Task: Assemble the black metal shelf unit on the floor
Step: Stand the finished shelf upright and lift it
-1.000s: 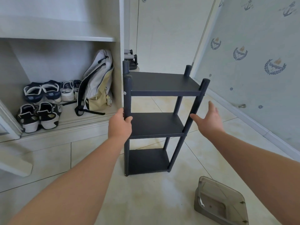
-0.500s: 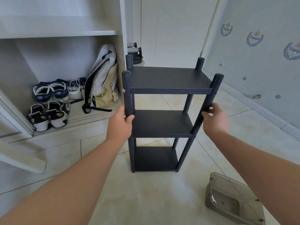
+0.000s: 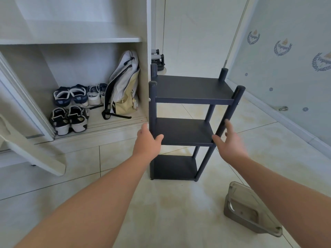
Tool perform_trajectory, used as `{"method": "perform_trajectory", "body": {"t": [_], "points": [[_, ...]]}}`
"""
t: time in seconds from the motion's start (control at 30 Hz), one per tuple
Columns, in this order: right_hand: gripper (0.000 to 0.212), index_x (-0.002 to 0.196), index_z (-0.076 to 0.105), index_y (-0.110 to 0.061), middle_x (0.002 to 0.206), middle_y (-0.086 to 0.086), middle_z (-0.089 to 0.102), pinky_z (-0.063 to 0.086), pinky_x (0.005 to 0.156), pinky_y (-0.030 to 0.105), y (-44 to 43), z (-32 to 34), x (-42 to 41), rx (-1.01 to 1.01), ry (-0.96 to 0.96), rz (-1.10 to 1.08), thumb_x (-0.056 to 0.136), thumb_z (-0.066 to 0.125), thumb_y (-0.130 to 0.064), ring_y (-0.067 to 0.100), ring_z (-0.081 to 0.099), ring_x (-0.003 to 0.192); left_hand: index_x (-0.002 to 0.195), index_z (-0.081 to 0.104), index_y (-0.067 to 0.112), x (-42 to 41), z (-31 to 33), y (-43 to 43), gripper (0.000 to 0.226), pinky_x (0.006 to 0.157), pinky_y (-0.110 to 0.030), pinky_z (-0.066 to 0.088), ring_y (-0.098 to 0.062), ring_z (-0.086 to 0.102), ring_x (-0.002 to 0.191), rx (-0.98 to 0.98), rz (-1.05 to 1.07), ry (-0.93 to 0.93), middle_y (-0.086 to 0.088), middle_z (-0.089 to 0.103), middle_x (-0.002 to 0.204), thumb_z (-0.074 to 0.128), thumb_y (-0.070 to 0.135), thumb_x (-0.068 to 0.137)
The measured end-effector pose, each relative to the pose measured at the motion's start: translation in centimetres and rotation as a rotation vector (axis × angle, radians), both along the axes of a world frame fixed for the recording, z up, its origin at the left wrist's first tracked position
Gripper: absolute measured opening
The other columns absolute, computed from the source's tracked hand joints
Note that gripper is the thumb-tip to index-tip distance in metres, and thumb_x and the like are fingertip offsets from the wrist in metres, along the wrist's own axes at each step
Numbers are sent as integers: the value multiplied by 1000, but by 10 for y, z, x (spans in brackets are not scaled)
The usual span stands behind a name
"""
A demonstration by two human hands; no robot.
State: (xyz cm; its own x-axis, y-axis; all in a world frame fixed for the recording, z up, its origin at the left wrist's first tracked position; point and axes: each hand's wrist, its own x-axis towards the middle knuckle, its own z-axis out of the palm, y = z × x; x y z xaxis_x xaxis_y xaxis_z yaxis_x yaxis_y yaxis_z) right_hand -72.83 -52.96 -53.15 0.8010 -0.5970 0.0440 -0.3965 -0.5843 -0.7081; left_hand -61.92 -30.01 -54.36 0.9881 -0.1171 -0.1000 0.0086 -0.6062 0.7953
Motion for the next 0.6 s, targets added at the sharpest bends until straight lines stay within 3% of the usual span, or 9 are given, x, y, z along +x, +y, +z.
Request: {"method": "perform_trajectory", "body": {"t": [0.13,0.27,0.43,0.6], "points": [[72,161,11,-35,167,-10,19,33,113,39,34,-19,-25,-119,88,208,103,52,-38,18,30,147,155,21,25,-38,-30,2,68,111,-42,37,-25,28,146,97,-153,-95,0,27,161,53,44,98],[76,162,0,-31,170,-10,0,18,125,45,50,-63,-34,-269,268,303,104,48,-45,16,-2,156,155,19,26,-69,-78,17,69,120,-43,22,-27,9,151,351,-312,-237,0,17,165,43,55,98],[75,160,-8,-32,169,-6,-12,7,125,56,55,-133,-29,-339,497,369,104,36,-55,24,-13,156,156,-8,35,-73,-151,42,79,121,-54,6,-28,-8,153,606,-503,-134,2,-1,168,31,68,95],[74,158,-16,-33,167,-5,-24,-4,121,60,49,-159,-30,-369,762,487,103,26,-59,30,-22,153,155,-15,37,-63,-172,55,81,120,-58,-3,-30,-14,152,680,-711,19,3,-10,167,25,72,93]]}}
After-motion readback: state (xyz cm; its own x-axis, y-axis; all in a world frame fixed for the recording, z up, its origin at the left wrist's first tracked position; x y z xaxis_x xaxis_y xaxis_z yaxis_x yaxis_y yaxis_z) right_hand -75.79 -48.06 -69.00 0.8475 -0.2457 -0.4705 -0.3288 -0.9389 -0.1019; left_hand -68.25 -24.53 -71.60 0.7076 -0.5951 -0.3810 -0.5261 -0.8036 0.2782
